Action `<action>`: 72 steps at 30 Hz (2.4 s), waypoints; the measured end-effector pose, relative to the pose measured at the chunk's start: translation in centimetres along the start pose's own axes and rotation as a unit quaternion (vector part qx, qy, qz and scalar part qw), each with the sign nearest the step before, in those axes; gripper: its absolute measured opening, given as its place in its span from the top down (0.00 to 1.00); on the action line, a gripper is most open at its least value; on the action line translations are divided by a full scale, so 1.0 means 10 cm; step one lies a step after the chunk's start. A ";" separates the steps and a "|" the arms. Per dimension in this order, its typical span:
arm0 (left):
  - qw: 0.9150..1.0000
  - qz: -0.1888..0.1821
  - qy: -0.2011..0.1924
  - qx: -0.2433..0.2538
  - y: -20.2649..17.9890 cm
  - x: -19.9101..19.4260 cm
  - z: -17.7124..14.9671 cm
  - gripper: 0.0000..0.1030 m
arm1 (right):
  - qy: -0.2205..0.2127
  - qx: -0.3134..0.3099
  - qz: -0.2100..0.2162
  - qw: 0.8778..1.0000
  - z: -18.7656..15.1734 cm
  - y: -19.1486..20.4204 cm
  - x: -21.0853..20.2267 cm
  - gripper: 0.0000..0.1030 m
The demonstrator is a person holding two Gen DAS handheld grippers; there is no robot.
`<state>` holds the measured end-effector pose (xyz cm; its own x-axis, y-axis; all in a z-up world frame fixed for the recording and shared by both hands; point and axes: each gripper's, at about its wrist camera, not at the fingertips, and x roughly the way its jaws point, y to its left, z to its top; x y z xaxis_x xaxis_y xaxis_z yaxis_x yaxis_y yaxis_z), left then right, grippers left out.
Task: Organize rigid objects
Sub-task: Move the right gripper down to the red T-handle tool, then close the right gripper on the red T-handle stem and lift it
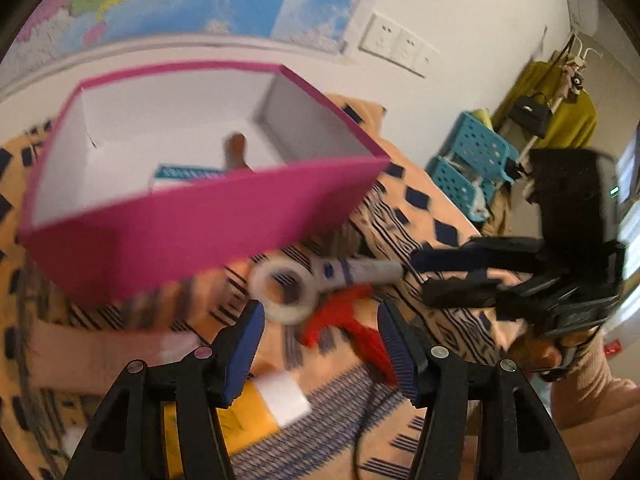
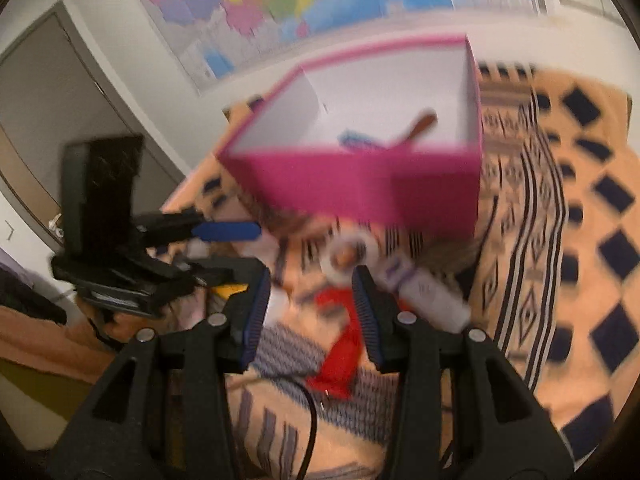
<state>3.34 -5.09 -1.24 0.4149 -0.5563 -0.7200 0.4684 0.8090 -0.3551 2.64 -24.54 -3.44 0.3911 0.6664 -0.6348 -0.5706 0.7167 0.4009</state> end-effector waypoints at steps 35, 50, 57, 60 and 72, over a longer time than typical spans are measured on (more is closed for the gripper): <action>0.998 -0.007 0.059 0.014 -0.13 0.27 -0.42 0.42 | 0.106 -0.051 -0.125 0.985 -0.20 -0.01 0.84 0.76; 0.996 -0.053 0.072 0.021 -0.24 0.47 -0.32 0.42 | 0.032 0.013 -0.057 0.998 -0.16 -0.14 0.44 0.78; 0.995 -0.075 0.065 0.015 -0.24 0.50 -0.21 0.47 | 0.000 0.031 -0.027 0.999 -0.11 -0.13 0.34 0.97; 0.996 -0.061 0.069 0.008 -0.19 0.55 -0.19 0.47 | 0.020 0.045 -0.021 0.999 -0.10 -0.19 0.44 0.96; 0.994 -0.060 0.090 0.001 -0.06 0.56 -0.35 0.47 | 0.090 0.024 -0.007 0.996 -0.03 -0.09 0.85 0.75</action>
<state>2.61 -8.02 -7.15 0.2104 -0.6051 -0.7678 0.5078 0.7388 -0.4431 6.24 -19.62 -9.43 0.2602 0.6111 -0.7476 -0.5283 0.7382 0.4195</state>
